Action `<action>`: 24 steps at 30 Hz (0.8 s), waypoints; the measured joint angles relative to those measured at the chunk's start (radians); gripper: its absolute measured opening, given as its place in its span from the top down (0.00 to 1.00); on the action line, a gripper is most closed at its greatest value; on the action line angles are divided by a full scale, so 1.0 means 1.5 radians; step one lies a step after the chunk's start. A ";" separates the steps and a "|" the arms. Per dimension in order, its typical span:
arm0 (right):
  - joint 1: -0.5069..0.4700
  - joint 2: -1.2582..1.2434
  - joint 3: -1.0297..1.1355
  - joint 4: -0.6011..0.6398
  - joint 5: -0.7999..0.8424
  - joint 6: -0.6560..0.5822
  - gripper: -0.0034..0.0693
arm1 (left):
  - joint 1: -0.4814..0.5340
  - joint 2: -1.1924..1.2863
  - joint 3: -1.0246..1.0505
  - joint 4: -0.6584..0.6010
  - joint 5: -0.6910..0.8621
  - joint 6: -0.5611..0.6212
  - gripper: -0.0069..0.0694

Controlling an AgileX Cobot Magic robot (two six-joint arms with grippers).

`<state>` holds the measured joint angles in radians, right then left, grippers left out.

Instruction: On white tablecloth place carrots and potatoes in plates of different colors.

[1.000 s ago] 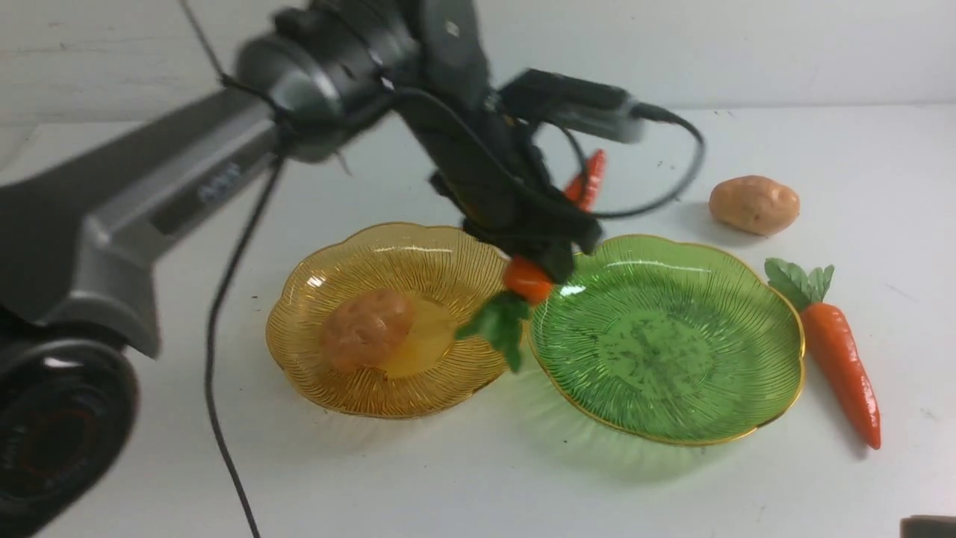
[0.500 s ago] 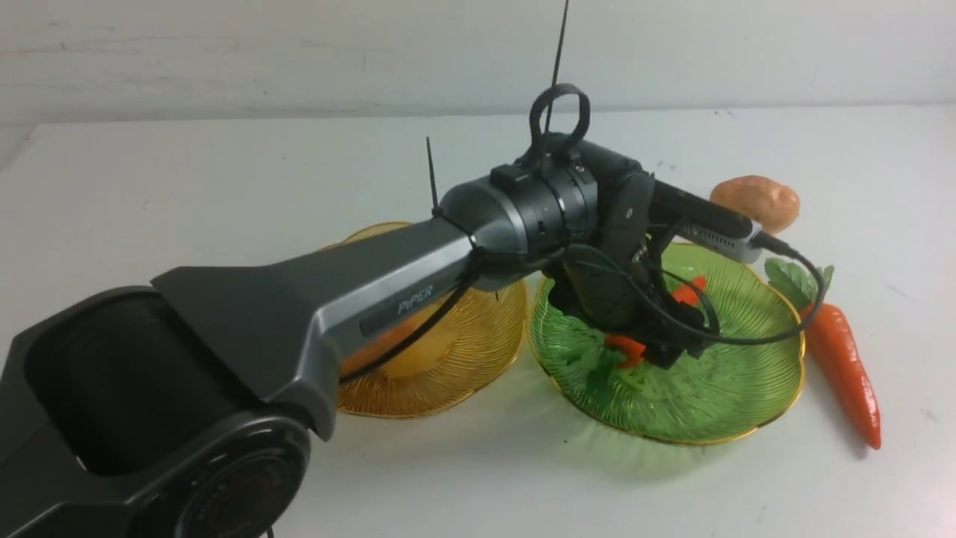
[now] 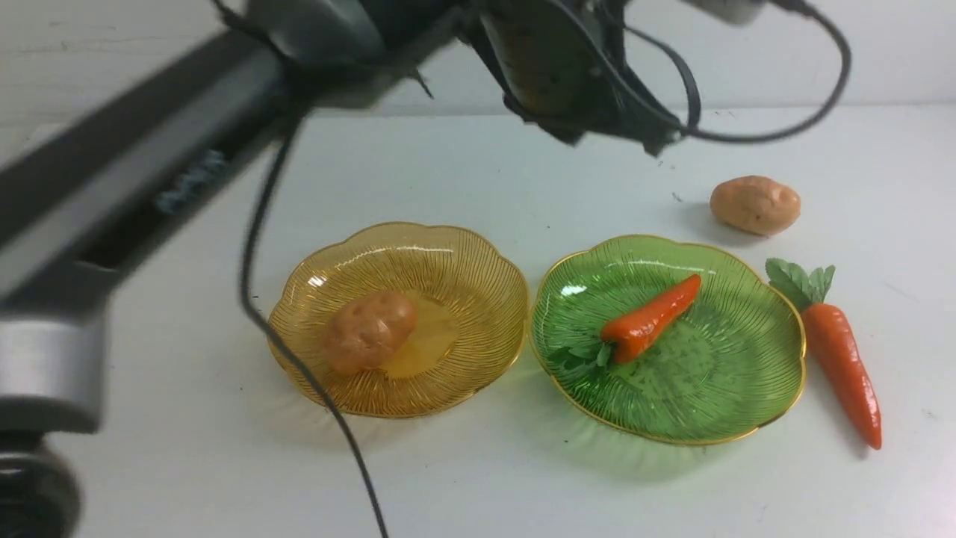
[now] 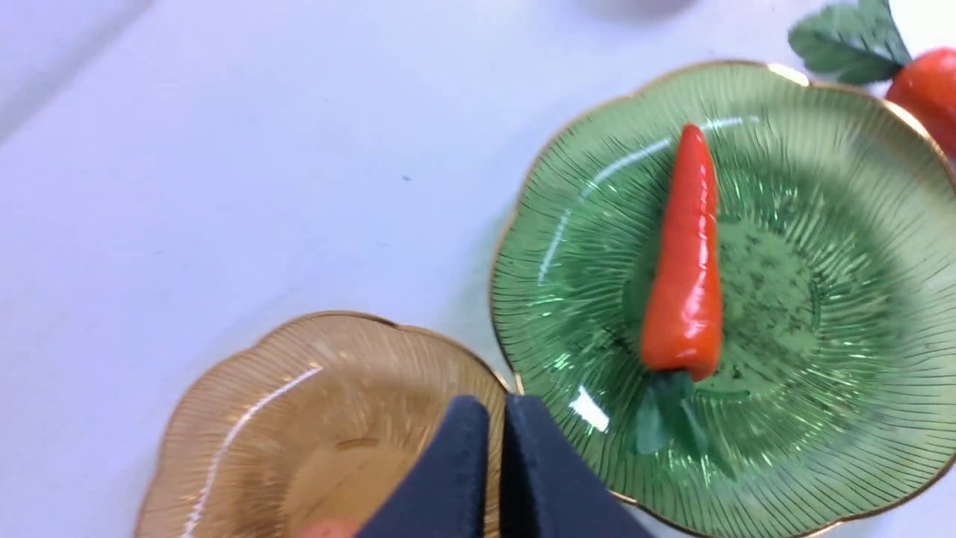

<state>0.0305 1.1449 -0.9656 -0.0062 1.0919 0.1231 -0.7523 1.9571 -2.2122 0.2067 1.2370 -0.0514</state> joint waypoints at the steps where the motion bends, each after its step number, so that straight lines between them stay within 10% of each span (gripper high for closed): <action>1: -0.006 0.013 -0.006 0.004 -0.005 -0.007 0.98 | 0.000 -0.018 0.006 0.003 0.001 -0.002 0.90; 12: -0.052 0.248 -0.066 0.047 -0.047 -0.065 0.91 | 0.001 -0.322 0.317 0.003 0.010 -0.045 0.91; 24: -0.053 0.492 -0.152 0.073 -0.095 -0.102 0.35 | 0.001 -0.646 0.696 0.012 -0.043 -0.134 0.91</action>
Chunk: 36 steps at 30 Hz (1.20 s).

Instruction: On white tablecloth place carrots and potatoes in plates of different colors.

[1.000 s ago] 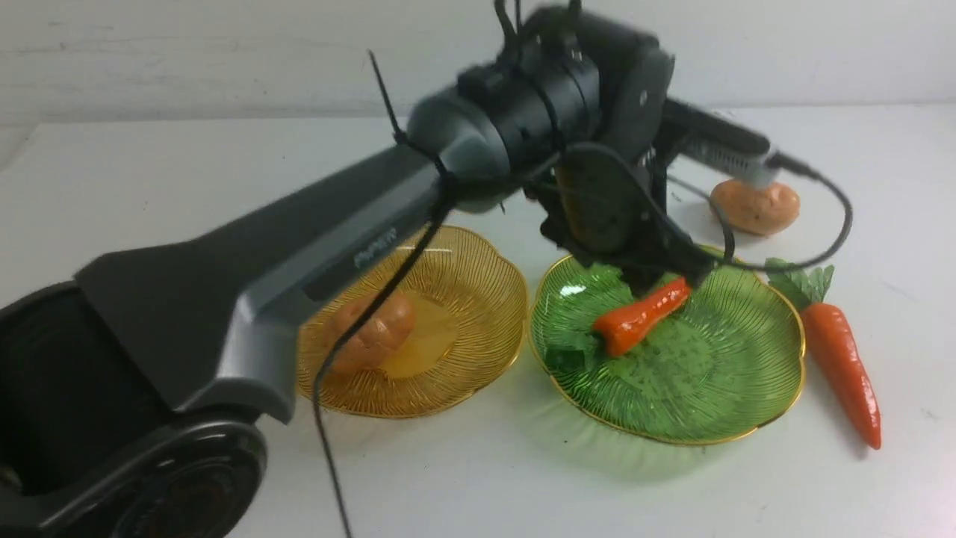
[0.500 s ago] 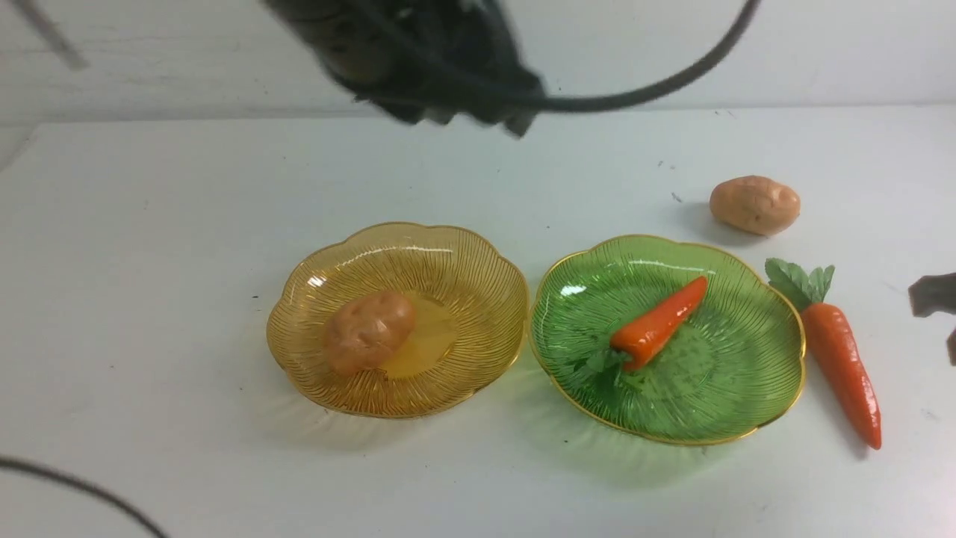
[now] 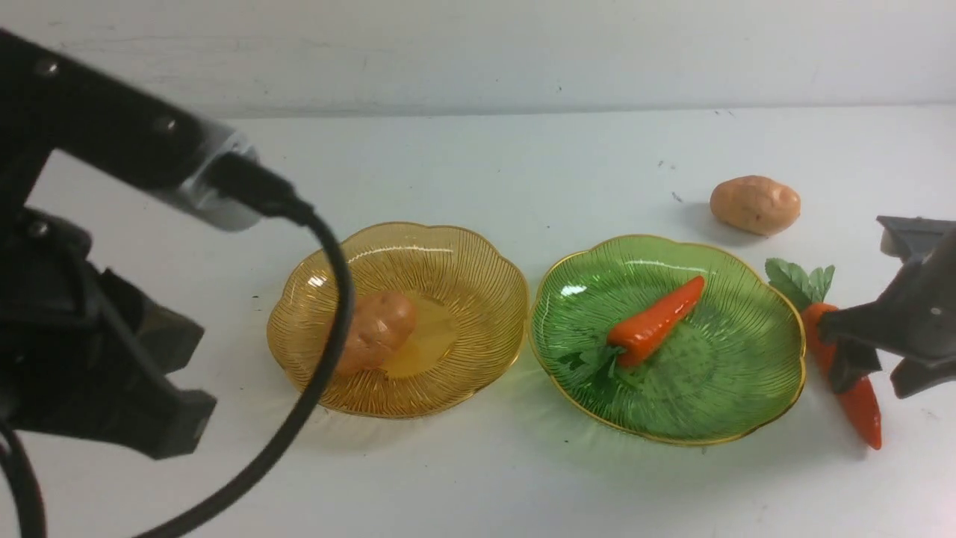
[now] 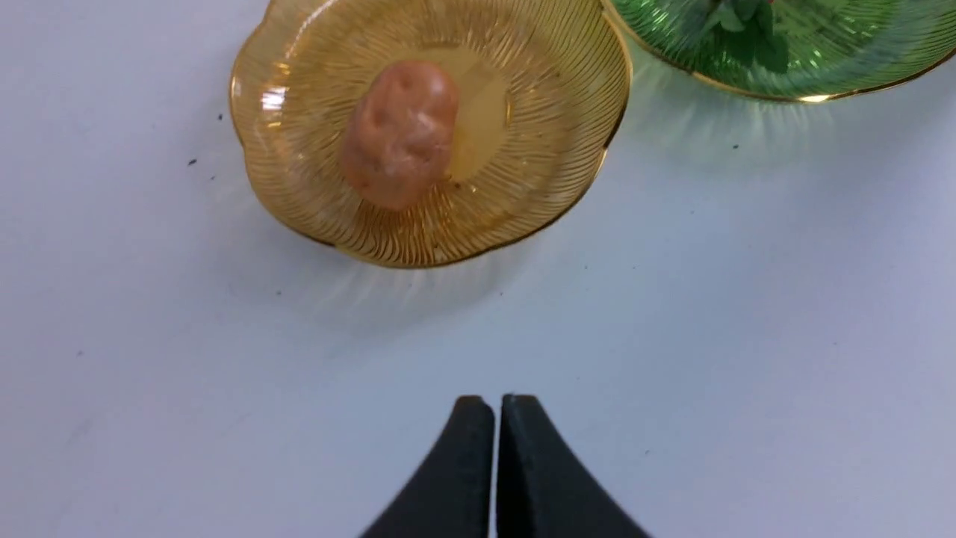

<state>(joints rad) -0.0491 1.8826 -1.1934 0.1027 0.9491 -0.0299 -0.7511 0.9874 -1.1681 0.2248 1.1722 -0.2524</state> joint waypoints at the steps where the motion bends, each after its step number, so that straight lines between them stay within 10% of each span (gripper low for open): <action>1: 0.000 0.015 -0.006 0.003 -0.002 0.003 0.31 | 0.000 -0.018 0.017 0.007 0.000 -0.011 0.91; 4: 0.000 0.049 -0.021 0.012 -0.003 0.003 0.29 | 0.000 -0.043 0.042 0.045 0.021 -0.051 0.91; 8: 0.000 0.045 -0.058 -0.019 0.050 0.038 0.67 | 0.000 -0.045 0.043 0.092 0.034 -0.073 0.91; 18: 0.012 -0.050 -0.126 0.036 0.172 0.082 0.64 | 0.000 -0.046 0.043 0.109 0.025 -0.077 0.91; 27: 0.154 -0.025 -0.126 0.123 0.101 0.020 0.64 | 0.000 -0.047 0.043 0.116 -0.019 -0.082 0.91; 36: 0.169 0.016 -0.147 0.036 0.147 0.102 0.18 | 0.000 -0.047 0.043 0.131 -0.019 -0.082 0.91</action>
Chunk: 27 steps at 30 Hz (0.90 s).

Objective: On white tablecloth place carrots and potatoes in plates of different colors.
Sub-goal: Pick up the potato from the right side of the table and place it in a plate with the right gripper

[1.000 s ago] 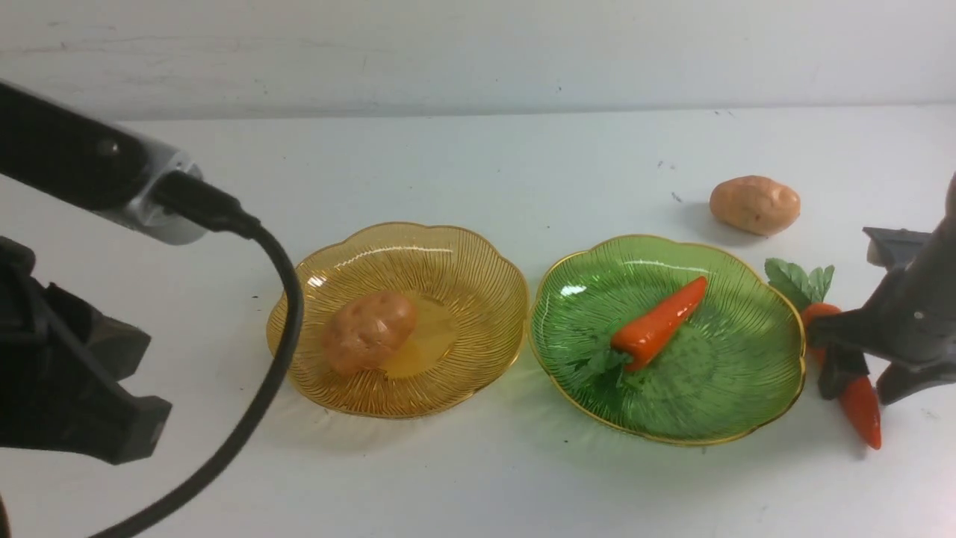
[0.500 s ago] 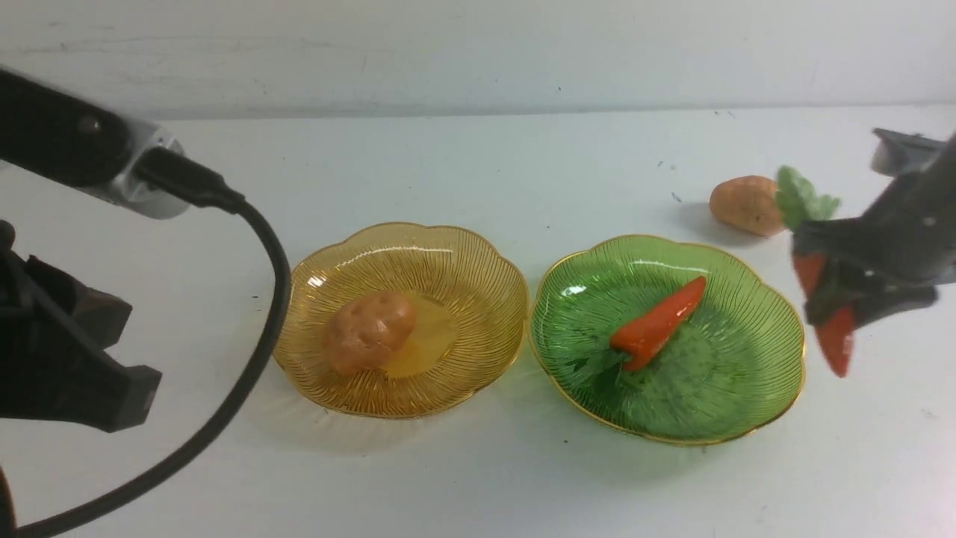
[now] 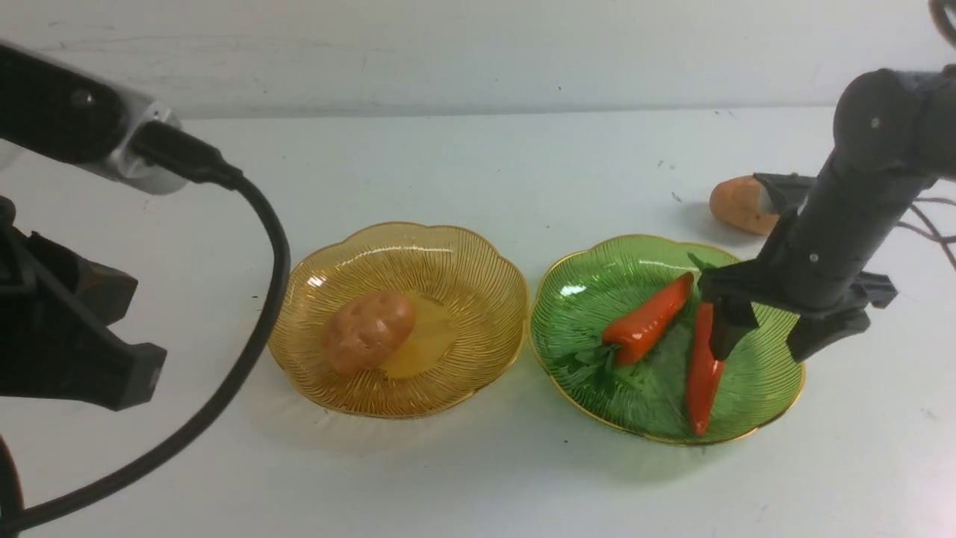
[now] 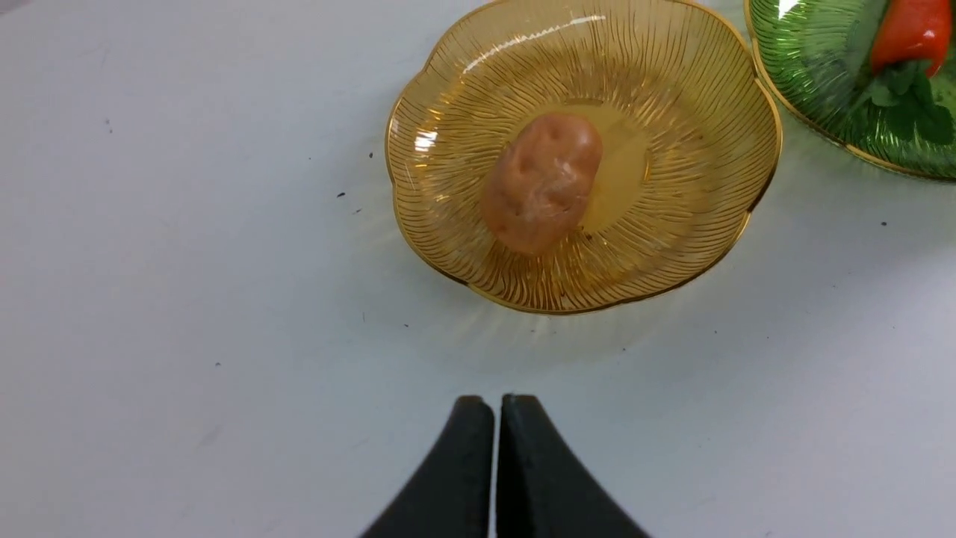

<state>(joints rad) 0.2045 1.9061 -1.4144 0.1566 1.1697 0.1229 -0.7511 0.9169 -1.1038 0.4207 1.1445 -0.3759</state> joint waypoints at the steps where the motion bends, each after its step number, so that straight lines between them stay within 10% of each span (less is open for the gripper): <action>1: 0.000 0.000 -0.014 -0.017 0.016 -0.001 0.14 | 0.000 0.000 0.000 0.000 0.000 0.000 0.91; 8: -0.019 0.007 -0.211 -0.135 0.032 -0.001 0.08 | 0.000 0.000 0.000 0.011 0.000 0.000 0.91; 27: -0.127 0.396 -0.645 -0.014 0.051 -0.211 0.14 | 0.000 0.000 0.000 0.014 0.019 -0.004 0.91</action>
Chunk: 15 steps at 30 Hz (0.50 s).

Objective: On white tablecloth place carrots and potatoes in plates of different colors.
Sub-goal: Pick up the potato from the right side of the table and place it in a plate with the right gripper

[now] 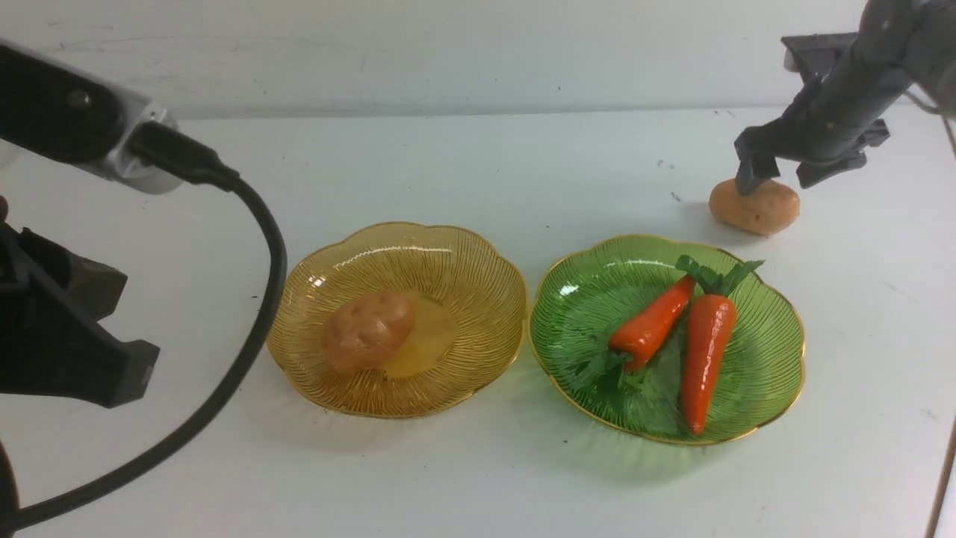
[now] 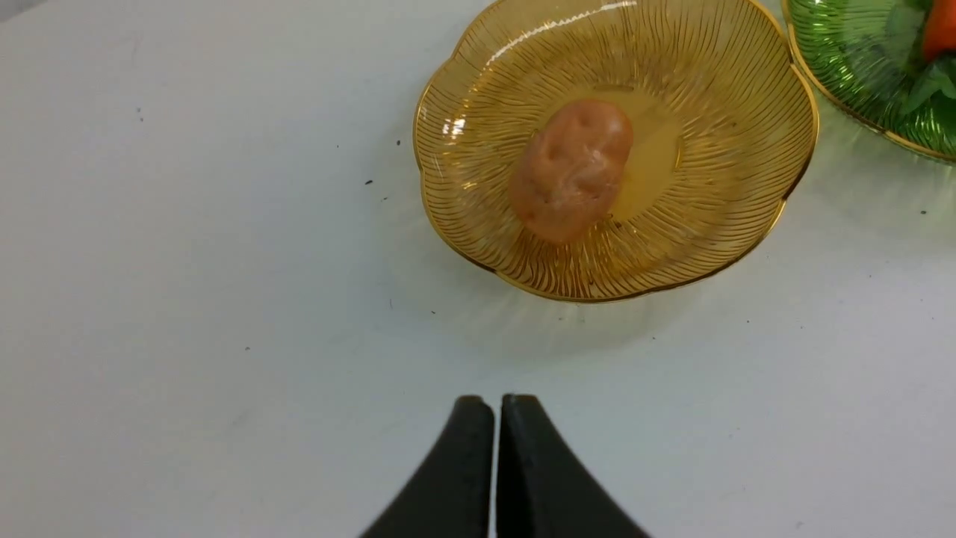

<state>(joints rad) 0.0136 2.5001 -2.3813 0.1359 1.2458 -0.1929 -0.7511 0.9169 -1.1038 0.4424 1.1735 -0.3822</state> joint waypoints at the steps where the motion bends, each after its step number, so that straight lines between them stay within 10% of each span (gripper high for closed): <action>1: 0.000 0.008 0.000 -0.001 0.000 -0.008 0.14 | 0.000 0.000 0.000 0.000 0.001 0.000 0.91; 15: 0.000 0.052 -0.004 0.027 -0.008 -0.032 0.18 | 0.000 0.000 0.000 0.000 0.033 0.000 0.91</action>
<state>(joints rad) 0.0136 2.5774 -2.3876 0.1771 1.2337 -0.2402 -0.7511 0.9169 -1.1038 0.4424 1.2230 -0.3826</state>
